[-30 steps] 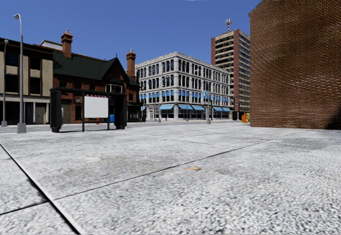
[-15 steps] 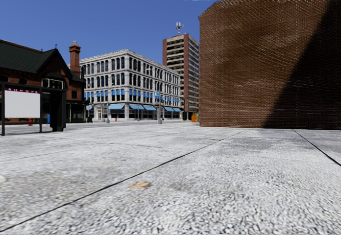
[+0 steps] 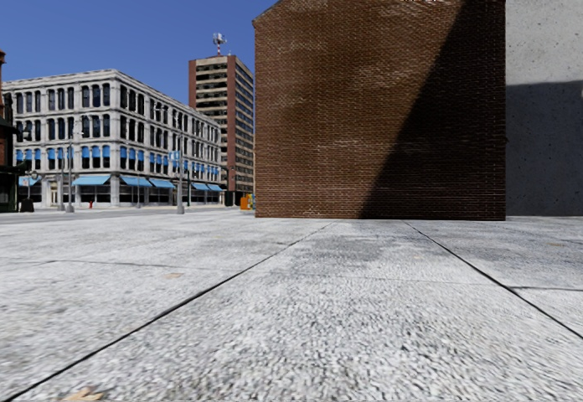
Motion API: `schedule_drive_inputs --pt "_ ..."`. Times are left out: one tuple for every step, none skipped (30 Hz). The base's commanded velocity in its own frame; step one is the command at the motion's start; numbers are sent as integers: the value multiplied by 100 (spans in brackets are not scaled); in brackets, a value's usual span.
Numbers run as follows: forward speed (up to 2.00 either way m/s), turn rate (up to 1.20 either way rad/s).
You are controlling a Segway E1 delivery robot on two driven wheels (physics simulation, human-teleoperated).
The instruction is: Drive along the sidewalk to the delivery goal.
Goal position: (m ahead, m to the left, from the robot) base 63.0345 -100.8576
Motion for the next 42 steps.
schedule_drive_inputs --pt "188 -64" --pt "188 -64" --pt "192 -64" --pt "196 -64" --pt "200 -64" --pt "200 -64" --pt "200 -64" --pt "200 -64" --pt "200 -64" --pt "200 -64" --pt "200 -64" --pt "200 -64" --pt "200 -64" --pt "200 -64" --pt "200 -64" --pt "200 -64" --pt "200 -64" --pt "200 -64" --pt "200 -64" --pt "200 -64" --pt "200 -64" --pt "200 -64" --pt "200 -64" --pt "200 -64" --pt "200 -64" --pt "200 -64" --pt "200 -64" --pt "200 -64" --pt "200 -64" --pt "200 -64" --pt "200 -64" --pt "200 -64" --pt "200 -64" --pt "200 -64" --pt "200 -64" --pt "200 -64" --pt "200 -64" --pt "200 -64" --pt "200 -64" --pt "200 -64" --pt "200 -64" --pt "200 -64"
